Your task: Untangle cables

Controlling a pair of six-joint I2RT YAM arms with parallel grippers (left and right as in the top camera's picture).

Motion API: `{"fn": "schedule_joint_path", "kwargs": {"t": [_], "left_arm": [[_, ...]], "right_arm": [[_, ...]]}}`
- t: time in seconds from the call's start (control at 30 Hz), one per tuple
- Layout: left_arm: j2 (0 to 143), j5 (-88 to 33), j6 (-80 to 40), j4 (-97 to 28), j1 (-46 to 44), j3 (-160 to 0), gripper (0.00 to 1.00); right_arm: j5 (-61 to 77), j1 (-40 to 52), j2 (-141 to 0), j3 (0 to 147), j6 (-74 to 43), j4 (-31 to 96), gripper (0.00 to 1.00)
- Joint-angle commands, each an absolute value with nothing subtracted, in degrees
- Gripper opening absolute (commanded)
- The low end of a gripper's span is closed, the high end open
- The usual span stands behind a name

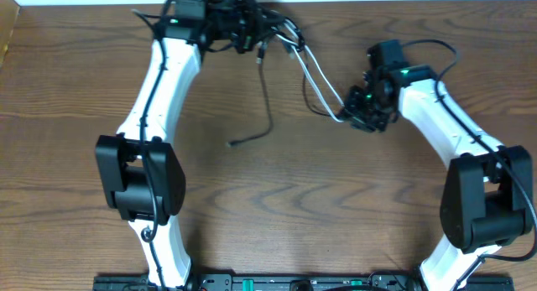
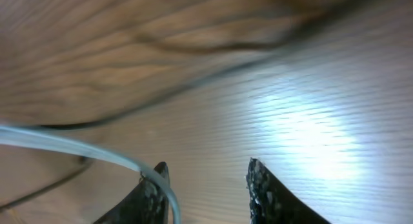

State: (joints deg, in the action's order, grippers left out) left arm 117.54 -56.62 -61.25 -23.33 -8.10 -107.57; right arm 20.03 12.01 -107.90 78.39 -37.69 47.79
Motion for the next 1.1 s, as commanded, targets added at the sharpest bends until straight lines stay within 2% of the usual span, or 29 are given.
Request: {"fn": "schedule_joint_path", "kwargs": {"t": [0.0,0.27,0.4,0.5,0.57,0.63,0.8,0.97,1.07], "left_arm": [[116.8,-60.2,-57.4,-22.8,-5.3,-109.0,0.07],[116.8,-66.1,-47.0,-22.8,-3.6,-109.0,0.08],[116.8,-66.3,-40.1,-22.8,-3.6,-109.0,0.08],[116.8,-68.2,-36.9,-22.8,-3.7,-109.0,0.08],[116.8,-70.2,-32.2,-22.8,-4.2,-109.0,0.07],[116.8,-70.9,-26.8,-23.7,-5.0,-109.0,0.07],[116.8,-71.4,-18.1,-28.6,-8.0,-109.0,0.08],[116.8,-71.6,-6.2,-38.9,-12.1,-109.0,0.08],[116.8,-71.6,-0.1,-44.2,-13.9,-109.0,0.07]], "right_arm": [[15.2,8.0,-108.3,78.9,-30.7,51.8,0.31],[11.2,1.4,-108.3,78.9,-25.5,56.9,0.36],[8.0,-2.3,-108.3,78.9,-25.3,58.5,0.36],[10.5,-5.3,-108.2,78.9,-20.3,58.7,0.36],[19.2,-6.0,-107.8,79.0,-10.9,57.6,0.46],[26.2,-5.8,-106.8,79.0,-5.4,56.9,0.52],[36.8,-1.8,-101.6,79.0,1.6,52.7,0.56],[38.1,4.5,-95.4,79.0,0.1,45.5,0.63],[38.1,6.7,-94.4,79.0,-3.0,42.5,0.63]]}}
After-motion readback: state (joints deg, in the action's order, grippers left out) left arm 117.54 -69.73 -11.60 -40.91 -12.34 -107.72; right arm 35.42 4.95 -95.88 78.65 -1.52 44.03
